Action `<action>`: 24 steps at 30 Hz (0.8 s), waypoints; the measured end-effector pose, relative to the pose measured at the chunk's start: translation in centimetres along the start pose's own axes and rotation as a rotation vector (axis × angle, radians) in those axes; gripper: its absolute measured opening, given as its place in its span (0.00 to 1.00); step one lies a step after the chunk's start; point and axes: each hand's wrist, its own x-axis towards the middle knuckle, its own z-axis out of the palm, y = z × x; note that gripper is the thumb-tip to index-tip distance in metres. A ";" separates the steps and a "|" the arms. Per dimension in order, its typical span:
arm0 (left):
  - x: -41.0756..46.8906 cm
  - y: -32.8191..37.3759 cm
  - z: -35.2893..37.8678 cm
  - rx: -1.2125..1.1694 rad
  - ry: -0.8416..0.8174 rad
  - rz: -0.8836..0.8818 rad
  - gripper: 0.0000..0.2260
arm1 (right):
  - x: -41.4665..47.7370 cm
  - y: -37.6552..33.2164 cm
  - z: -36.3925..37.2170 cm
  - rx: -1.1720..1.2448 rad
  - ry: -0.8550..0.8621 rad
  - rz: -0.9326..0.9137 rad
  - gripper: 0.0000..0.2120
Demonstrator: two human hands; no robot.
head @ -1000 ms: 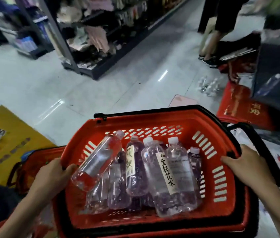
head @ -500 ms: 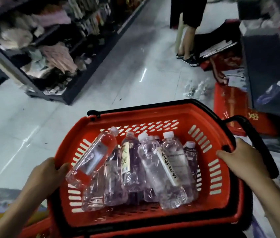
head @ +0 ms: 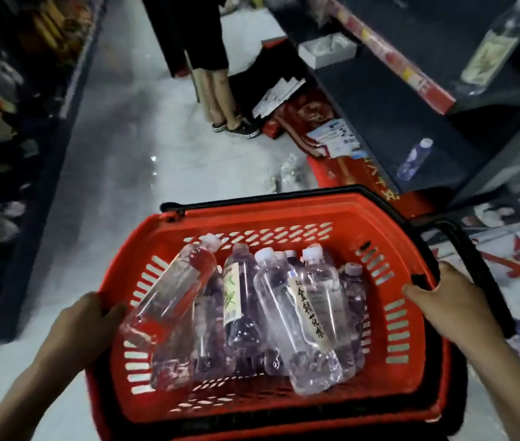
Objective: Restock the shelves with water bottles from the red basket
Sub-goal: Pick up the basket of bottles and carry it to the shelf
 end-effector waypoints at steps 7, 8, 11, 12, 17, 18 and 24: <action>13.3 10.3 -0.6 0.127 0.004 0.219 0.10 | 7.8 -2.9 0.3 0.056 0.070 0.120 0.13; 14.8 12.1 -1.0 0.148 -0.006 0.227 0.10 | 9.2 -3.5 0.2 0.066 0.064 0.133 0.13; 19.1 16.3 -2.0 0.161 -0.004 0.247 0.12 | 13.4 -4.9 -0.1 0.071 0.066 0.163 0.15; 20.5 17.6 -2.2 0.171 -0.010 0.243 0.12 | 14.8 -5.6 -0.3 0.066 0.067 0.180 0.15; 26.5 22.5 -2.5 0.203 -0.041 0.236 0.10 | 21.1 -8.6 -0.5 0.058 0.016 0.242 0.16; 27.9 23.4 -2.6 0.209 -0.056 0.231 0.10 | 22.2 -9.3 -0.2 0.054 0.015 0.253 0.17; 37.8 25.4 -3.1 0.151 -0.167 0.222 0.14 | 28.5 -16.8 1.7 0.040 0.053 0.270 0.16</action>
